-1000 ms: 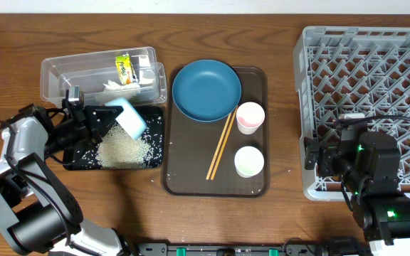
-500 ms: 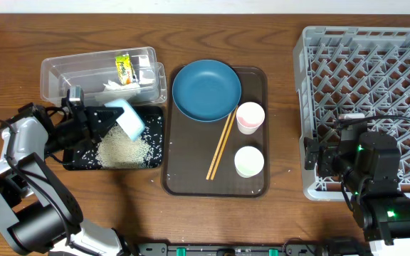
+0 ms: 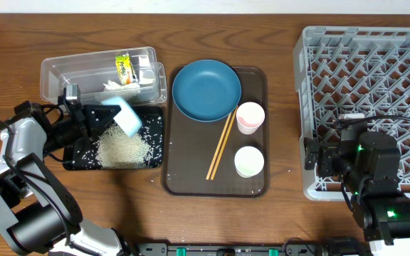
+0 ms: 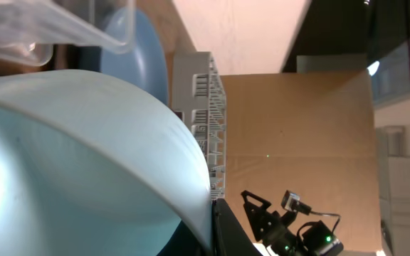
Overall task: Sort waste into correct bins and load items into the dishwasher rack
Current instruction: 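Tip bowl over black tray with left gripper to pour out rice, then return emptied bowl with left gripper onto brown tray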
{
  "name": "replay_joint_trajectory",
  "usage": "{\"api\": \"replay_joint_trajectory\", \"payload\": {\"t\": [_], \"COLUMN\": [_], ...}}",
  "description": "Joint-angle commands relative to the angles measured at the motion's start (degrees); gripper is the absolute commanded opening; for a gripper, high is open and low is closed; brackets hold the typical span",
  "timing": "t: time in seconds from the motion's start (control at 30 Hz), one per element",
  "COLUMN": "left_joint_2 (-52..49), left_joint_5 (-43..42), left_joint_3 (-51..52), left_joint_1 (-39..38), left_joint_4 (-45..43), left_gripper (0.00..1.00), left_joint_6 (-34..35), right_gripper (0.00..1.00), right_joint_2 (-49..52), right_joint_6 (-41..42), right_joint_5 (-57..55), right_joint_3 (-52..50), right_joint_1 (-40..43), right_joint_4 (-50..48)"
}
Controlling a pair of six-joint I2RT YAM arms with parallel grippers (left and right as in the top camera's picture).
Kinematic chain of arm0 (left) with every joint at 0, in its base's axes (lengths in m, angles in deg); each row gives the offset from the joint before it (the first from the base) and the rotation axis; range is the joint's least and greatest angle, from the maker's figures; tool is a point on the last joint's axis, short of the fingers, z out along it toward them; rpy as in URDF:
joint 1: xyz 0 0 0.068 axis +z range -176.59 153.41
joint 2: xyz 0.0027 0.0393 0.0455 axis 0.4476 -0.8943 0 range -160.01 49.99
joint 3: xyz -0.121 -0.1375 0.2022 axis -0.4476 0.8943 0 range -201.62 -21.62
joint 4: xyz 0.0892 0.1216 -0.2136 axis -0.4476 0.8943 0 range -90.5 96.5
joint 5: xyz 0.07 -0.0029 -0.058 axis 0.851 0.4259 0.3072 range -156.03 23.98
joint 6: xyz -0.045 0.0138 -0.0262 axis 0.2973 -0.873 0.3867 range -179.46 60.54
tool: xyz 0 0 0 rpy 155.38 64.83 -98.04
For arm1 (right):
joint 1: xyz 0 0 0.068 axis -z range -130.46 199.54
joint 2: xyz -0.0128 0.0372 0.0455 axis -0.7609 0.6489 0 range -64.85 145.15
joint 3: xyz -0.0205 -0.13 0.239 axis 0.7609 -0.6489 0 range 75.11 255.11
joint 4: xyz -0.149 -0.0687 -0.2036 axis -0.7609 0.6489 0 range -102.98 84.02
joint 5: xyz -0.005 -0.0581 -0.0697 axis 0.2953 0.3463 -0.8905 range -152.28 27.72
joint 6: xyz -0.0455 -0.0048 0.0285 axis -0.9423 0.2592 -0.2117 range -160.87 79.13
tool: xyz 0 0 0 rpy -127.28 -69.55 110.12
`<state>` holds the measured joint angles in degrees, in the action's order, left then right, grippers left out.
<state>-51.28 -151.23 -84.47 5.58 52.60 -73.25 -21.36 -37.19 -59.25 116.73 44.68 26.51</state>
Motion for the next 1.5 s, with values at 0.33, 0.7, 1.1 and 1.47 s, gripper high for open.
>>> {"api": "replay_joint_trajectory", "payload": {"t": [0.33,0.7,1.1,1.47], "left_joint_2": [7.2,20.9,12.0,6.3], "left_joint_5": [8.7,46.4,61.0,62.3], "left_joint_3": [-0.1,-0.3,-0.3,-0.3], "left_joint_1": [-3.8,-26.0,-52.0,-56.3], "left_joint_4": [8.1,-1.0,-9.6,-16.9], "left_gripper": [0.06,0.06,0.06,0.14], "left_joint_6": [-2.4,16.2,23.5,24.4], "right_gripper": [0.99,0.99,0.99,0.99], "right_joint_2": [0.0,0.0,0.0,0.0], "right_joint_6": [0.5,0.6,0.6,0.6], "right_joint_5": [0.2,0.3,0.3,0.3], "right_joint_3": [1.4,1.4,1.4,1.4], "right_joint_1": [-0.4,-0.4,-0.4,-0.4], "right_joint_4": [0.1,0.2,0.2,0.3]}}
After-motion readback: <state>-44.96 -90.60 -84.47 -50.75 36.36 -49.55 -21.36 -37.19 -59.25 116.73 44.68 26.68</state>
